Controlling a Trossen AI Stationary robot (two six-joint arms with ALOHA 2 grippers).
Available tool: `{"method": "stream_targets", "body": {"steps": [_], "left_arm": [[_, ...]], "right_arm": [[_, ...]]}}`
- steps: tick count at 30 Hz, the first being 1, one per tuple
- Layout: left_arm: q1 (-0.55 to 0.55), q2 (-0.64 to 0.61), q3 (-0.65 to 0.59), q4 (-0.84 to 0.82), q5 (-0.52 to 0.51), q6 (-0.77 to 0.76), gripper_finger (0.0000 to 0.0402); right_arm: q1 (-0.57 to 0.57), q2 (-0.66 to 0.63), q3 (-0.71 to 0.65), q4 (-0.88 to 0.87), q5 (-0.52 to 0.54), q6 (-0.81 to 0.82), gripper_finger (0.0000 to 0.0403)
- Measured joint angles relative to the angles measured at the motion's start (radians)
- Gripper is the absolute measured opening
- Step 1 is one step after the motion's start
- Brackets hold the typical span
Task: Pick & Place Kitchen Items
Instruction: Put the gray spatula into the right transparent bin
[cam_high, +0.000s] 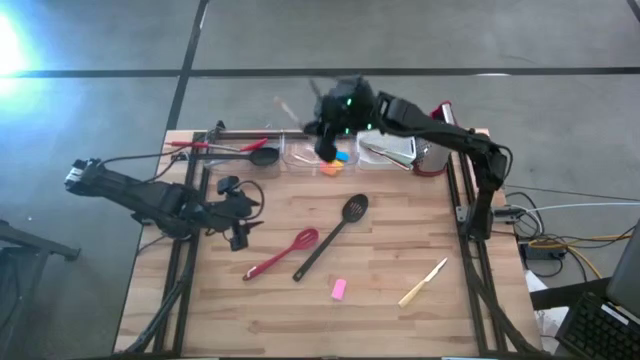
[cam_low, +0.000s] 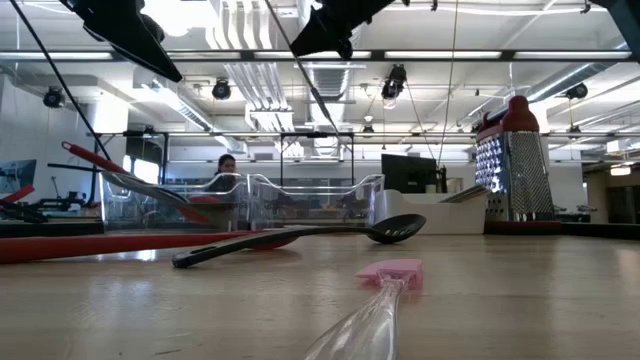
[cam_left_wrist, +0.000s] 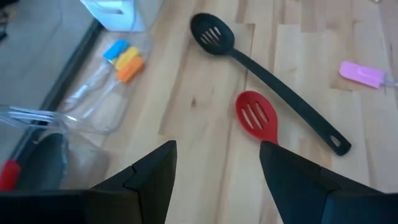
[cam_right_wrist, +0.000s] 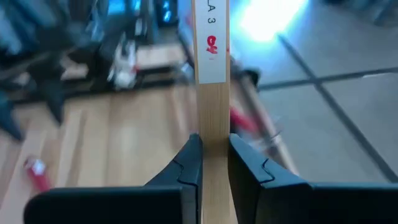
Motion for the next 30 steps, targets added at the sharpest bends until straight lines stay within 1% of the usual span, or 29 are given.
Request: {"method": "stream_targets", "body": {"steps": [3, 9, 14, 18, 24, 28, 30], "left_arm": [[0.0, -0.028, 0.0, 0.0, -0.015, 0.024, 0.0236], [0.0, -0.067, 0.0, 0.002, -0.022, 0.051, 0.0236], [0.0, -0.079, 0.0, 0.004, -0.023, 0.058, 0.0236], [0.0, -0.079, 0.0, 0.004, -0.051, 0.073, 0.0236], [0.0, -0.079, 0.0, 0.0, -0.062, 0.075, 0.0236], [0.001, -0.079, 0.0, -0.001, -0.063, 0.082, 0.0236], [0.001, -0.079, 0.0, 0.0, -0.063, 0.089, 0.0236]], "right_arm": [[-0.065, 0.0, -0.01, 0.062, -0.02, 0.01, 0.0038], [-0.16, 0.001, -0.035, 0.062, -0.022, 0.008, 0.0038], [-0.207, 0.025, -0.055, 0.071, -0.022, 0.004, 0.0038], [-0.215, 0.1, -0.037, 0.084, -0.065, 0.002, 0.0038], [-0.223, 0.215, 0.039, 0.075, -0.066, -0.019, 0.0038], [-0.222, 0.282, 0.105, 0.028, -0.066, -0.024, 0.0038], [-0.221, 0.32, 0.148, -0.028, -0.066, -0.025, 0.0038]]}}
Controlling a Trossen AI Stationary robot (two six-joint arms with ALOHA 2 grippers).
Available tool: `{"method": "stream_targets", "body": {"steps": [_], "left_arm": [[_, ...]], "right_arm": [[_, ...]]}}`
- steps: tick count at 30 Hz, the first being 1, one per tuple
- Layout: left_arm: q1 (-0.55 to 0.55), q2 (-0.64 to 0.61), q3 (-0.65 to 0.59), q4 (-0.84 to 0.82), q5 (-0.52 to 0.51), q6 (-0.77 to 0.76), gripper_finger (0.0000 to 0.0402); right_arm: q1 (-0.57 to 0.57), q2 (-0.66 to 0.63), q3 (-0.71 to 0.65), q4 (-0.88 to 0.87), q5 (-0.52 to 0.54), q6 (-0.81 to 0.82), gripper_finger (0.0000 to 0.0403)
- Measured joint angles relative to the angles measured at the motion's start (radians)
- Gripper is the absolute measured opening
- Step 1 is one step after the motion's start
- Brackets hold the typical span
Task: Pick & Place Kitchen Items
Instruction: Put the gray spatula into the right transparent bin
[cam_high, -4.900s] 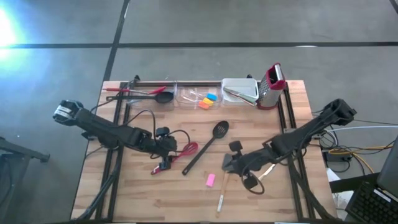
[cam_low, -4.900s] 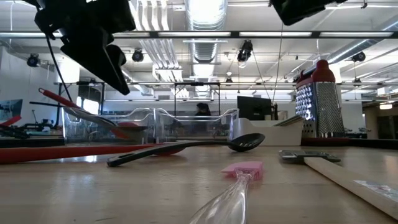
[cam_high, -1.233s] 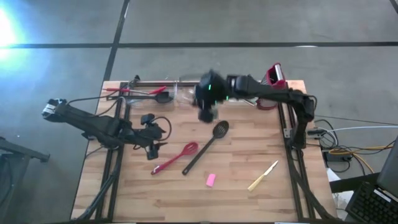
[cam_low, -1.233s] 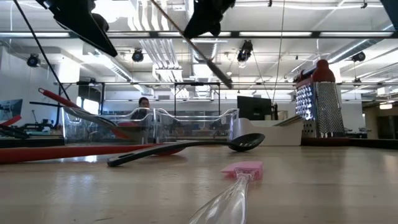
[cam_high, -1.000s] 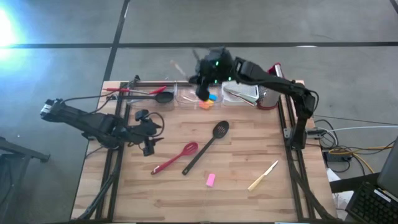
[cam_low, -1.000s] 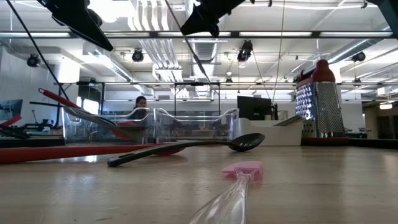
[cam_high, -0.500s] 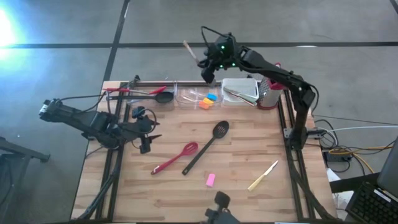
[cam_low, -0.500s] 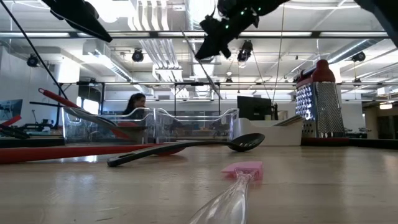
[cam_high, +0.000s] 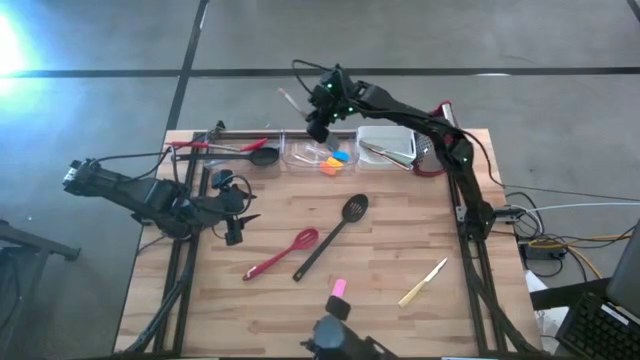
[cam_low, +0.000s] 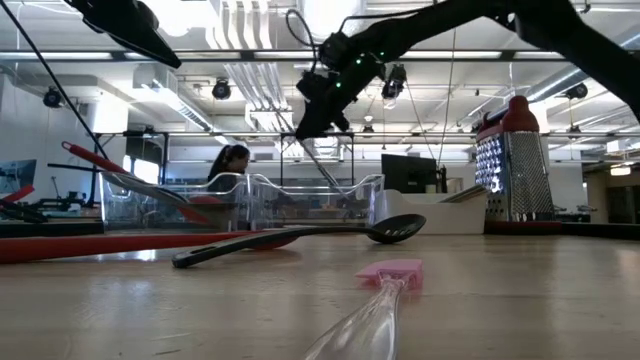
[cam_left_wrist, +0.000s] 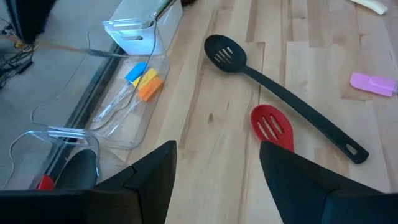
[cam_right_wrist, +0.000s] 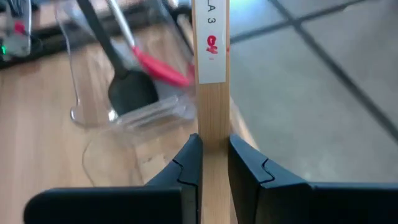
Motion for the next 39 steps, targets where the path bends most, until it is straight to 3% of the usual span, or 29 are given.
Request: {"method": "stream_targets", "body": {"steps": [15, 39], "left_arm": [[0.0, 0.0, 0.0, -0.011, 0.0, 0.004, 0.0236], [0.0, 0.0, 0.0, -0.011, 0.0, -0.011, 0.0236]], "right_arm": [[-0.005, 0.199, 0.23, -0.259, 0.001, 0.049, 0.0038], [-0.008, 0.204, 0.087, -0.231, -0.006, 0.063, 0.0038]]}}
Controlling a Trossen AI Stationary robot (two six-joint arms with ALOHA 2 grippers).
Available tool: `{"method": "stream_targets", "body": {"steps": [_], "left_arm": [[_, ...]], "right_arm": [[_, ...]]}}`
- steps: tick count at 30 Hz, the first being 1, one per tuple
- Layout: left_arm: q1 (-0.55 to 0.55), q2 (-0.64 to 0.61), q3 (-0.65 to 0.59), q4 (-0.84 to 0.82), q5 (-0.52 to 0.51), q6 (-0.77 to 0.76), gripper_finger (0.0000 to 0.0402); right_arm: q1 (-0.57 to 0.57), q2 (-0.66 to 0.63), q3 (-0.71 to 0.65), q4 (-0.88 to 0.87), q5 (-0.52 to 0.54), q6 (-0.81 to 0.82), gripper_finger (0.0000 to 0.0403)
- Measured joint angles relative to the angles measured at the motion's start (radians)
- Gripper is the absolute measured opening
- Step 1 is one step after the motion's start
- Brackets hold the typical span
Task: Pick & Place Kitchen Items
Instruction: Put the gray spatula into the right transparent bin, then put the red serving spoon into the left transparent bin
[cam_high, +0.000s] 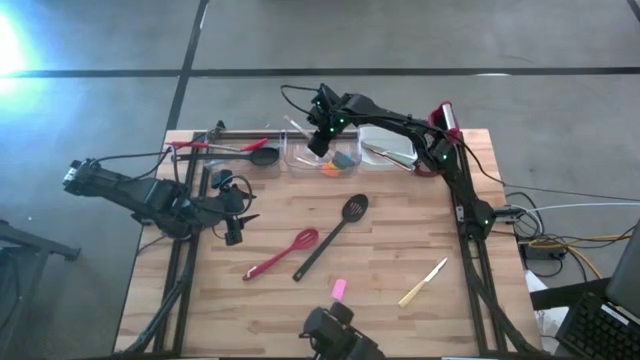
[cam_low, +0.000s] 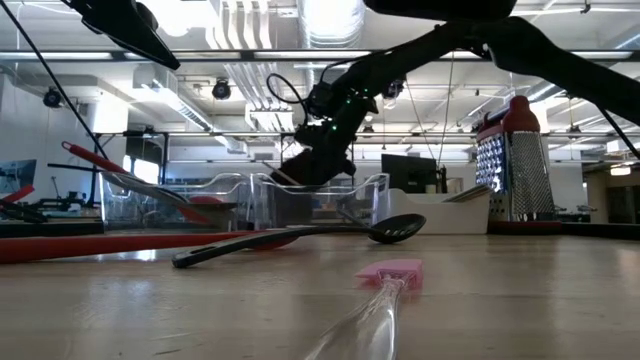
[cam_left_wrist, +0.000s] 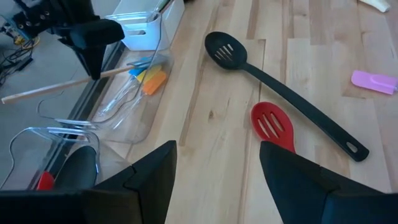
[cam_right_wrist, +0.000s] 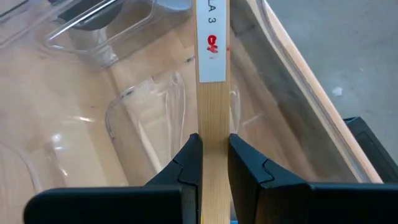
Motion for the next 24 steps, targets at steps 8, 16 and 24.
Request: {"method": "stream_targets", "body": {"steps": [8, 16, 24], "left_arm": [[0.0, 0.0, 0.0, 0.0, 0.0, 0.0, 0.0236], [0.0, 0.0, 0.0, 0.0, 0.0, 0.0, 0.0236], [0.0, 0.0, 0.0, 0.0, 0.0, -0.001, 0.0236]], "right_arm": [[0.0, 0.0, -0.015, 0.052, 0.005, 0.021, 0.0071], [0.007, 0.0, -0.015, 0.065, 0.006, 0.022, 0.012], [0.011, -0.011, 0.043, 0.052, -0.101, 0.025, 0.0125]]}}
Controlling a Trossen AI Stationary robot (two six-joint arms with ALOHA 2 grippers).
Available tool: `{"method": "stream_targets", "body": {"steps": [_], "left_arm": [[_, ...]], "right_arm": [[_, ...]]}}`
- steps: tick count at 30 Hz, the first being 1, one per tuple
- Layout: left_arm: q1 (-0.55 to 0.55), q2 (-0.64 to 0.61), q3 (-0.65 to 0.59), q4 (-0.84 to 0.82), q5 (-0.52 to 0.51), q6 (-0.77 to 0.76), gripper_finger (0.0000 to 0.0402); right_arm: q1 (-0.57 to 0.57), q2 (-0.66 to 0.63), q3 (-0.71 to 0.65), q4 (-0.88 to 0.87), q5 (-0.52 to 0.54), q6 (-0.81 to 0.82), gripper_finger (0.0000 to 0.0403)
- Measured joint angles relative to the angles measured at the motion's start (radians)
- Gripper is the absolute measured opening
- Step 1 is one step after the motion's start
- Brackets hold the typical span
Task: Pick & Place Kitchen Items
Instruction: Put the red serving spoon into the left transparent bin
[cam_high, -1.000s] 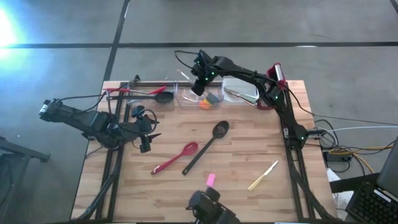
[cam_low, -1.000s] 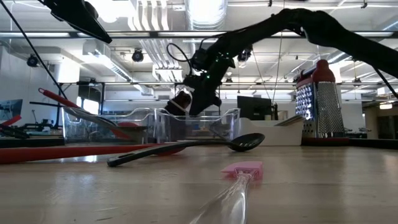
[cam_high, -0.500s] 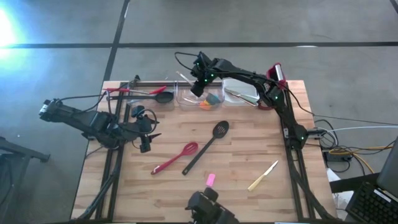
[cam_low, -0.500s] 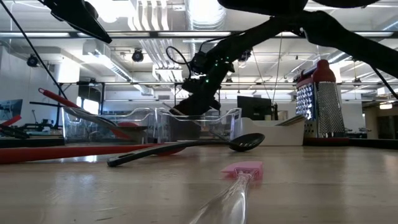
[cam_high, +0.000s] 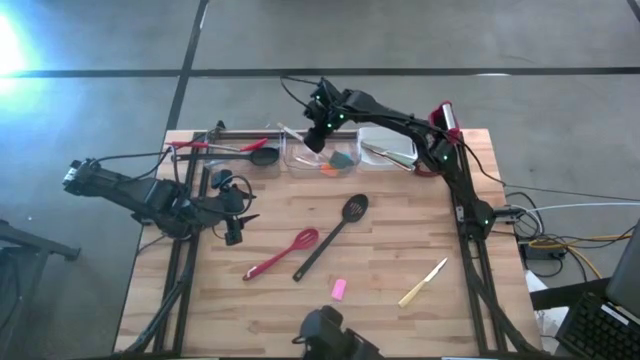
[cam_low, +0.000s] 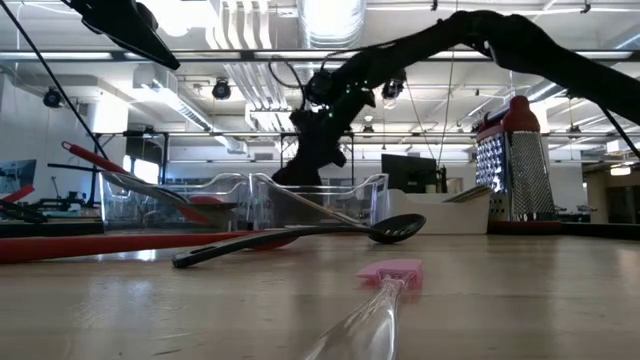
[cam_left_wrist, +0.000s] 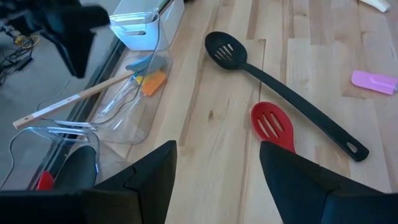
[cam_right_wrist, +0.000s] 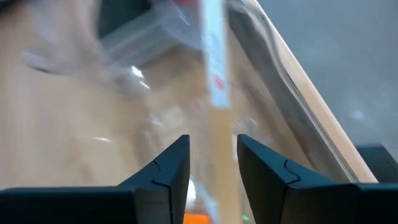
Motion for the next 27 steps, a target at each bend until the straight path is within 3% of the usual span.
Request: {"method": "stream_targets", "body": {"steps": [4, 14, 20, 24, 27], "left_arm": [[0.0, 0.0, 0.0, -0.001, 0.001, -0.027, 0.0236], [0.0, 0.002, -0.001, -0.03, 0.008, -0.108, 0.0236], [0.0, 0.046, -0.001, -0.03, 0.047, -0.119, 0.0236], [0.0, 0.118, -0.001, -0.03, 0.129, -0.176, 0.0236], [0.0, 0.186, -0.001, -0.029, 0.187, -0.248, 0.0236]], "right_arm": [[0.015, -0.01, 0.067, -0.034, -0.058, -0.002, 0.0112], [0.09, -0.15, 0.117, -0.263, -0.041, -0.126, 0.0068], [0.168, -0.266, 0.117, -0.473, 0.1, -0.158, 0.0048], [0.242, -0.336, 0.115, -0.614, 0.241, -0.139, 0.0035], [0.294, -0.384, 0.115, -0.699, 0.288, -0.08, 0.0029]]}}
